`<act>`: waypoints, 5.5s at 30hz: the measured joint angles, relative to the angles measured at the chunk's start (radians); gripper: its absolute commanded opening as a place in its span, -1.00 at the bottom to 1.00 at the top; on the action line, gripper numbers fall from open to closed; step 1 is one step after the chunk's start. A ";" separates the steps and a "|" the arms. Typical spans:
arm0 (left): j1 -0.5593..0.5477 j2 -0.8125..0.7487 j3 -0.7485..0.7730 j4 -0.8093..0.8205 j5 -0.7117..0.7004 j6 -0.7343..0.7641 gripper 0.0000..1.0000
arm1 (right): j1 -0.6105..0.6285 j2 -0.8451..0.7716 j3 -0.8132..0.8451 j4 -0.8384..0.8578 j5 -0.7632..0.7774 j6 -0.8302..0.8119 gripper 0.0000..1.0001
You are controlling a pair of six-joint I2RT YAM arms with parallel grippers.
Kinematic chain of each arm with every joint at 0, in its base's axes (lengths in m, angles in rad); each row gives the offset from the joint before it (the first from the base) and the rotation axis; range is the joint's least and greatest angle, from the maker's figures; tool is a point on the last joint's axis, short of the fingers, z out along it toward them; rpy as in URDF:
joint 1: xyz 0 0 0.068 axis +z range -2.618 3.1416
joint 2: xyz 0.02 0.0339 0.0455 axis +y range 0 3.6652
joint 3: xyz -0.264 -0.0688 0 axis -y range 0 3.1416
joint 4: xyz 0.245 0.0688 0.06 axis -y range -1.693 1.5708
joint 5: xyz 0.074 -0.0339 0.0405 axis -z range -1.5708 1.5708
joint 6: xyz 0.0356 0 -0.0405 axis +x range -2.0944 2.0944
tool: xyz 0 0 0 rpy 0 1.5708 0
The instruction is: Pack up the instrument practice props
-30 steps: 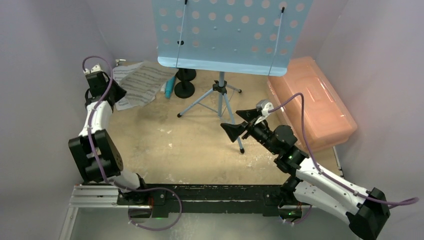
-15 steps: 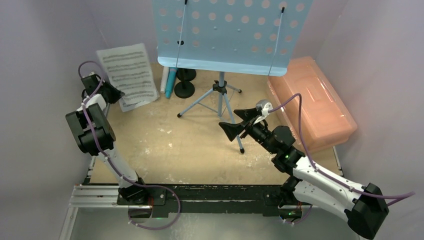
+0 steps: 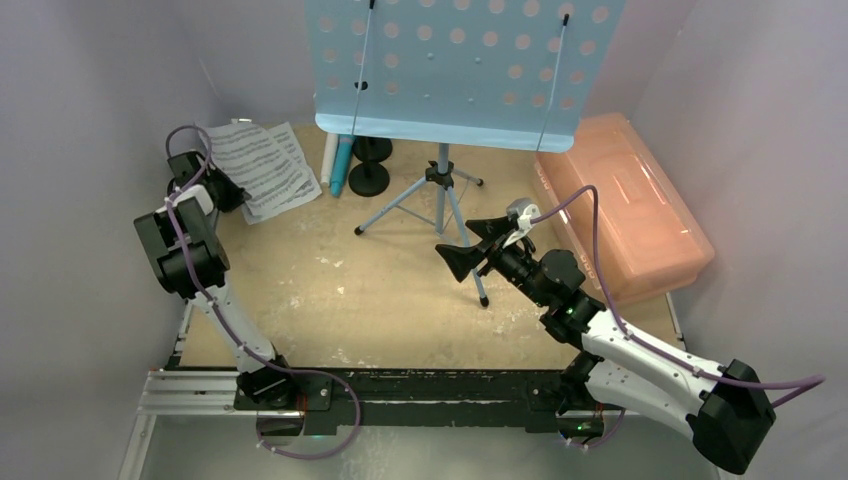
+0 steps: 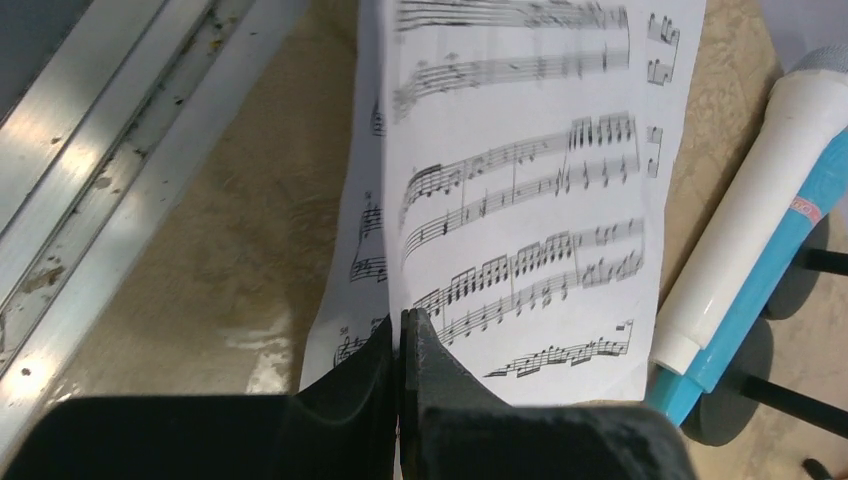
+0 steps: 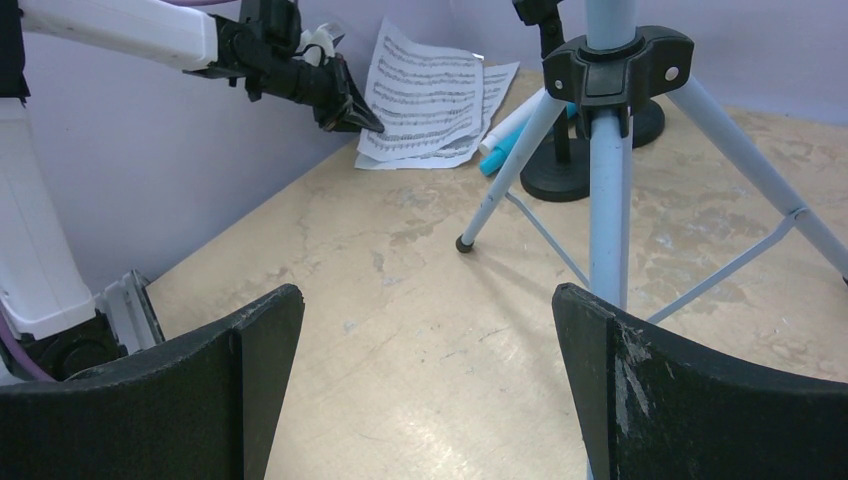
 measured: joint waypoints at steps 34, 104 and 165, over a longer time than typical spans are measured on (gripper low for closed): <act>-0.174 0.031 0.145 -0.265 -0.207 0.407 -1.00 | 0.003 -0.016 0.000 0.000 0.001 0.000 0.96; -0.263 -0.313 0.071 -0.254 -0.560 0.417 0.40 | 0.003 0.000 0.016 -0.077 0.068 -0.025 0.96; -0.457 -1.140 -0.617 -0.229 -0.232 0.296 0.63 | 0.423 0.484 0.092 -0.038 0.377 0.053 0.84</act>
